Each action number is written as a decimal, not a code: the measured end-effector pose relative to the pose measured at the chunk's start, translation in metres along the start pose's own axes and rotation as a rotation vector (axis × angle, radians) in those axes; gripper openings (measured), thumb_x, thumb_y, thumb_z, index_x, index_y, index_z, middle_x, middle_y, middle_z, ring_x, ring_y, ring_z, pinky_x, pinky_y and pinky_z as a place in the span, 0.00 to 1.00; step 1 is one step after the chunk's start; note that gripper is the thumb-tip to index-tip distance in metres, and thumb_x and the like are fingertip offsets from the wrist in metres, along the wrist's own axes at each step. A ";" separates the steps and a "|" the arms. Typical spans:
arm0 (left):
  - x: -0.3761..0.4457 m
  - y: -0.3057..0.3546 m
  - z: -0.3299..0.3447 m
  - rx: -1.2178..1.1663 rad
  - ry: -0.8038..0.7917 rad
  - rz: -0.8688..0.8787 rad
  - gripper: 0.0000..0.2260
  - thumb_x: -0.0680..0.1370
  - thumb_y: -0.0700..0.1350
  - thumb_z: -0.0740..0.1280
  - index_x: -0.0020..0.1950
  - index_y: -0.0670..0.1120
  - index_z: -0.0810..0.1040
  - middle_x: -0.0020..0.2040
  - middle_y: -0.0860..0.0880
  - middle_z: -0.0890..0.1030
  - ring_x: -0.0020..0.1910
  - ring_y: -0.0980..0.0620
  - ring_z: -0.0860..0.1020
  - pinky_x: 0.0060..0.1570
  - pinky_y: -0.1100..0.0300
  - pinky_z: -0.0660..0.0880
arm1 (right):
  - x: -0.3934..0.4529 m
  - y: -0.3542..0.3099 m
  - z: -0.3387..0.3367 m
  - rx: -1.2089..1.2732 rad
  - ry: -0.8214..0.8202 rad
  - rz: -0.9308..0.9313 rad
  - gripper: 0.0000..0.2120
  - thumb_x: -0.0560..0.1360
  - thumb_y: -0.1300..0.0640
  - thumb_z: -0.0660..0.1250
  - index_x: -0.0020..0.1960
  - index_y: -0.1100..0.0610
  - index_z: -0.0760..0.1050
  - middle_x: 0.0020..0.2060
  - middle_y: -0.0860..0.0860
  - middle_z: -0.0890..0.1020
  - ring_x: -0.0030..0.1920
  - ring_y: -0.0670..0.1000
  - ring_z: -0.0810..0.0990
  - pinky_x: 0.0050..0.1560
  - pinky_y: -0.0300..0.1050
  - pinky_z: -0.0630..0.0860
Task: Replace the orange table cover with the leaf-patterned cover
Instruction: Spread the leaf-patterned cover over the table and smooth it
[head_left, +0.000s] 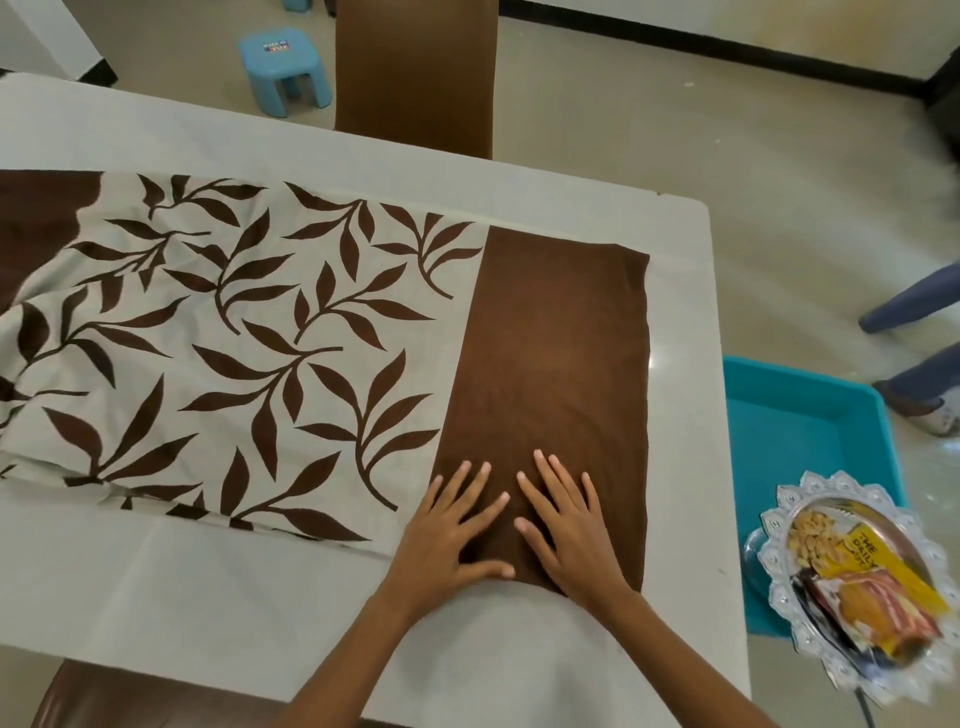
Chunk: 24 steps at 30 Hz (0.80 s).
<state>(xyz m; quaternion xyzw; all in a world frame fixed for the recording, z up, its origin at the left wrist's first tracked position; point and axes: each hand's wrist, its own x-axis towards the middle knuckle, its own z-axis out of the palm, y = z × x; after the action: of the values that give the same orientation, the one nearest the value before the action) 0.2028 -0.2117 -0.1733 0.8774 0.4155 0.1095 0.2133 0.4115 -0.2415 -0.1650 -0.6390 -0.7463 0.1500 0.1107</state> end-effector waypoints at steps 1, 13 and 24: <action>-0.008 0.001 0.002 0.035 -0.049 0.043 0.35 0.74 0.72 0.56 0.76 0.57 0.58 0.78 0.50 0.53 0.77 0.50 0.47 0.74 0.49 0.47 | -0.015 0.003 0.001 -0.020 -0.033 -0.020 0.26 0.80 0.39 0.48 0.75 0.49 0.58 0.76 0.49 0.54 0.76 0.49 0.50 0.73 0.57 0.51; -0.006 0.007 -0.018 -0.153 -0.242 -0.051 0.23 0.80 0.62 0.41 0.74 0.61 0.57 0.76 0.55 0.55 0.76 0.56 0.48 0.72 0.61 0.43 | -0.034 0.014 -0.028 0.146 -0.154 -0.091 0.22 0.76 0.52 0.57 0.69 0.46 0.69 0.73 0.45 0.62 0.74 0.46 0.57 0.73 0.51 0.56; 0.024 0.019 -0.099 -0.940 -0.088 -0.411 0.08 0.77 0.42 0.68 0.52 0.42 0.84 0.41 0.50 0.85 0.44 0.56 0.82 0.48 0.66 0.76 | 0.028 0.002 -0.129 0.529 -0.417 0.043 0.11 0.76 0.52 0.66 0.52 0.55 0.83 0.39 0.48 0.84 0.40 0.48 0.81 0.47 0.44 0.79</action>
<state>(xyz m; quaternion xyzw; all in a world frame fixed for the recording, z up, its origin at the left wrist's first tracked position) 0.1942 -0.1759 -0.0760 0.5909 0.4757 0.2035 0.6190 0.4546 -0.2030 -0.0458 -0.5592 -0.6743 0.4685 0.1144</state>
